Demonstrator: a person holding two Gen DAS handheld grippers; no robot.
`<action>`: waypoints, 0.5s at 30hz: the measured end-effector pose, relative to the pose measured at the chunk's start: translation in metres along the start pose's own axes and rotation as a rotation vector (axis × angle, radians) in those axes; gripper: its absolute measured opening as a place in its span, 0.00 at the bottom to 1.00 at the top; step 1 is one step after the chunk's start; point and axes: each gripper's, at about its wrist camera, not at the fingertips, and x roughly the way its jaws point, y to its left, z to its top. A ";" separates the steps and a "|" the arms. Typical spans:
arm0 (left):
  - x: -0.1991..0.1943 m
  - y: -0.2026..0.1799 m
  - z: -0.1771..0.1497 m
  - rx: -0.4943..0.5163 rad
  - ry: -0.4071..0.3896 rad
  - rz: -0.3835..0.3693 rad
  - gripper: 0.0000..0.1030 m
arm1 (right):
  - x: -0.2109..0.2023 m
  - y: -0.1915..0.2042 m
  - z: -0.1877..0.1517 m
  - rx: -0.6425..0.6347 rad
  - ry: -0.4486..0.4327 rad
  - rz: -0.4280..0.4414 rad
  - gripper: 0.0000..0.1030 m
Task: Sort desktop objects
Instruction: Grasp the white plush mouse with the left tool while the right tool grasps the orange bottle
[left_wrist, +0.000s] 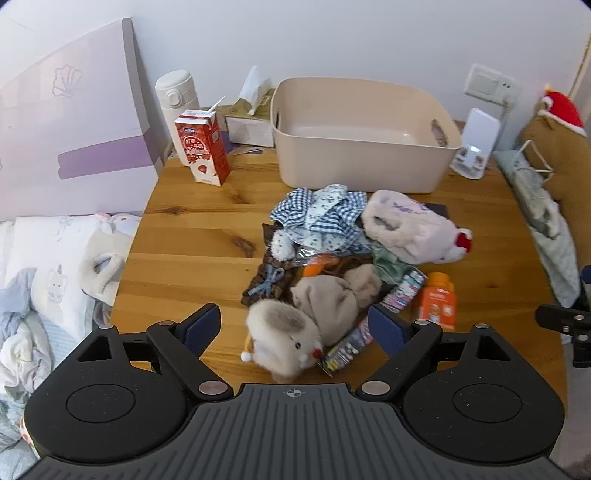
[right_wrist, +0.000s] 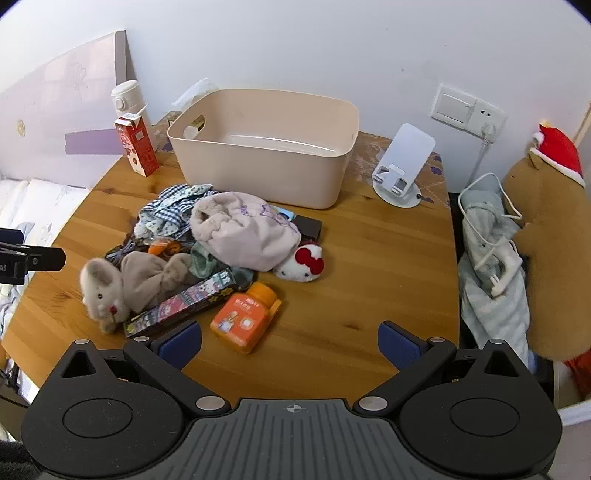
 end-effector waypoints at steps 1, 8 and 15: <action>0.003 0.000 0.001 0.002 -0.008 0.005 0.86 | 0.004 -0.002 0.002 0.002 0.005 0.009 1.00; 0.031 0.002 0.004 0.026 -0.002 0.040 0.86 | 0.044 -0.010 0.011 0.028 0.079 0.057 1.00; 0.073 0.006 -0.001 0.041 0.084 0.027 0.86 | 0.090 -0.007 0.021 0.035 0.149 0.102 1.00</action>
